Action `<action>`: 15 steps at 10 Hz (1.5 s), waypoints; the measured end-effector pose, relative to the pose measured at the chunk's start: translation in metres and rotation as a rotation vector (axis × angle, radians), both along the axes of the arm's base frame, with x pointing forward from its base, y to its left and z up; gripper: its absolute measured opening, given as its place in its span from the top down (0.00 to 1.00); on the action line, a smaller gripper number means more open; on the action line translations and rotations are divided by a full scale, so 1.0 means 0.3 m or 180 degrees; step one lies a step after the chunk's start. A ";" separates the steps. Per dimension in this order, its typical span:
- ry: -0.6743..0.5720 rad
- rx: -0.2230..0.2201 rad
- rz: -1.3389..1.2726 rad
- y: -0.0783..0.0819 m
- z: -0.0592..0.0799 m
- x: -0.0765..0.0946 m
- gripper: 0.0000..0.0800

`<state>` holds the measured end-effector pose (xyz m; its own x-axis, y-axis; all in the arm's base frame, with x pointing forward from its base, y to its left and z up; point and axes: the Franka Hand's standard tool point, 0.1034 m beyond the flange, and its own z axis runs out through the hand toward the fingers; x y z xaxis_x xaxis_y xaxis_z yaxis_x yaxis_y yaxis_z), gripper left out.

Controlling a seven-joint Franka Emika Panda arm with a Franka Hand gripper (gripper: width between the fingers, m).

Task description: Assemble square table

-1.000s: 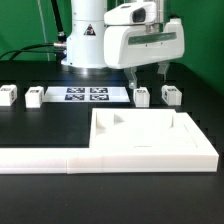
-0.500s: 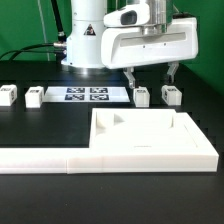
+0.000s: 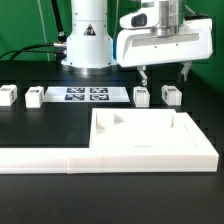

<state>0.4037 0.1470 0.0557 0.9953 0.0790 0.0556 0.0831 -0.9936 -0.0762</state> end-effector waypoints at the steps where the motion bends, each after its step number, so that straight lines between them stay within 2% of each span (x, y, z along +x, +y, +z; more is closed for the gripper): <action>1: 0.0020 -0.0003 -0.0001 0.000 0.000 0.002 0.19; 3: 0.0511 -0.0096 0.0017 0.017 -0.004 -0.026 0.19; 4: 0.0585 -0.0104 0.0056 0.040 -0.004 -0.025 0.19; 5: 0.0846 -0.0157 0.0092 0.039 -0.006 -0.053 0.19; 7: 0.1172 -0.0199 0.0129 0.056 -0.004 -0.045 0.19; 11: 0.2017 -0.0298 0.0208 0.054 -0.015 -0.062 0.19; 12: 0.2276 -0.0336 0.0231 0.056 -0.019 -0.081 0.19; 14: 0.2699 -0.0398 0.0278 0.084 -0.029 -0.101 0.19; 15: 0.2719 -0.0401 0.0276 0.099 -0.045 -0.096 0.19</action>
Offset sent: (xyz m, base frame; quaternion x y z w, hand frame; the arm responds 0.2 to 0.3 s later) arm -0.0131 0.0207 -0.0033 -0.0250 -0.1250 0.0114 0.9918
